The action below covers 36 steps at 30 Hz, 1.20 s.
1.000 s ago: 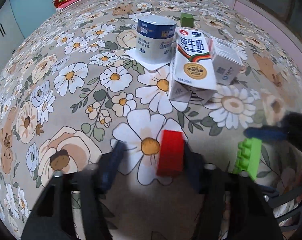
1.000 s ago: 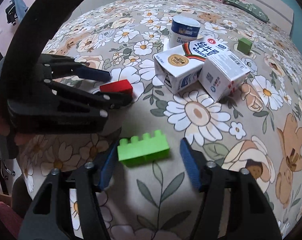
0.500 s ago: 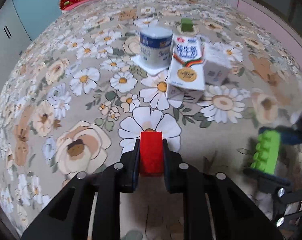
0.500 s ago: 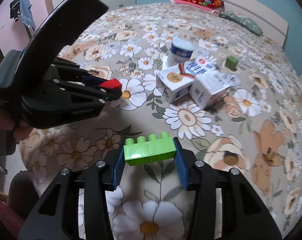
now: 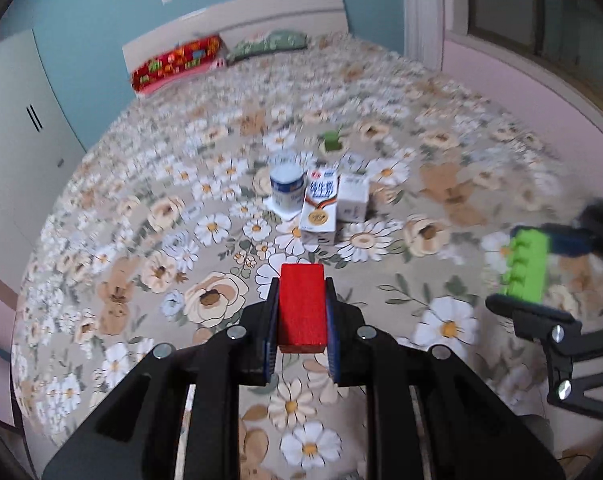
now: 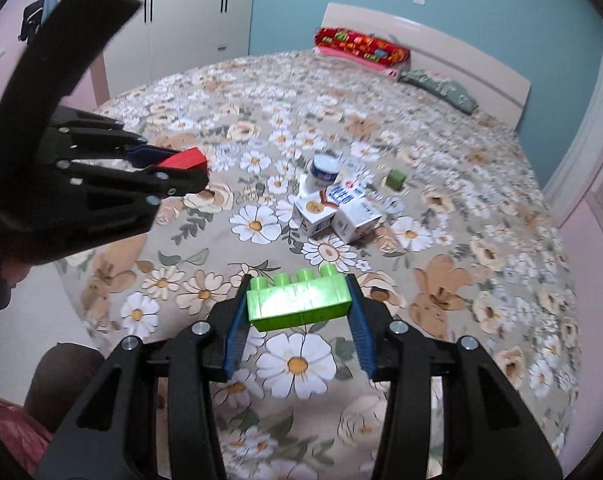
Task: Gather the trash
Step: 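Carry red block and green Lego brick over the trash bin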
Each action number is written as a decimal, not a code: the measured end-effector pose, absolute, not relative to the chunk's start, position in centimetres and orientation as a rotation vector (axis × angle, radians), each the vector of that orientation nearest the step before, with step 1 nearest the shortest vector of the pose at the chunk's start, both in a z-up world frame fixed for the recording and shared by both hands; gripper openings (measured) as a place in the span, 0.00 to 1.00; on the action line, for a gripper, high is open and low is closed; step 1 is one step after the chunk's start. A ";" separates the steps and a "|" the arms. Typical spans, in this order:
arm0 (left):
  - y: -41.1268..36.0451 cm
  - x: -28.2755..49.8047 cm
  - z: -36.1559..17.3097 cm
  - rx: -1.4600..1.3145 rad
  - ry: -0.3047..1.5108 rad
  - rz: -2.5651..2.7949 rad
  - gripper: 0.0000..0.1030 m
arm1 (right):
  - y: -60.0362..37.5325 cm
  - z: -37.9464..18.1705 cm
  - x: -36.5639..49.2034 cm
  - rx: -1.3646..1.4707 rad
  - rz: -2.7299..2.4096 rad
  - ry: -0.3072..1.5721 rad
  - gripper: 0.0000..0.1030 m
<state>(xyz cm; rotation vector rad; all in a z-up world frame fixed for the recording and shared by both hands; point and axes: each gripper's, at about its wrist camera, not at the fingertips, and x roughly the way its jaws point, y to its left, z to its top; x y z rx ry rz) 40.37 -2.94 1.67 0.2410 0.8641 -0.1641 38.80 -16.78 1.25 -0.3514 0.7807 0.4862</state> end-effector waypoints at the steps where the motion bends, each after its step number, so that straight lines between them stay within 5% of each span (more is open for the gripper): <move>1: -3.2 39.1 2.7 0.247 0.846 -0.169 0.22 | -17.0 1.8 38.3 -0.350 0.479 0.774 0.45; 17: -3.2 25.5 8.8 0.322 0.690 -0.173 0.22 | -19.4 9.0 26.4 -0.313 0.441 0.676 0.45; 36: -1.4 17.5 1.8 0.355 0.798 -0.209 0.22 | -18.8 3.3 17.7 -0.346 0.485 0.781 0.45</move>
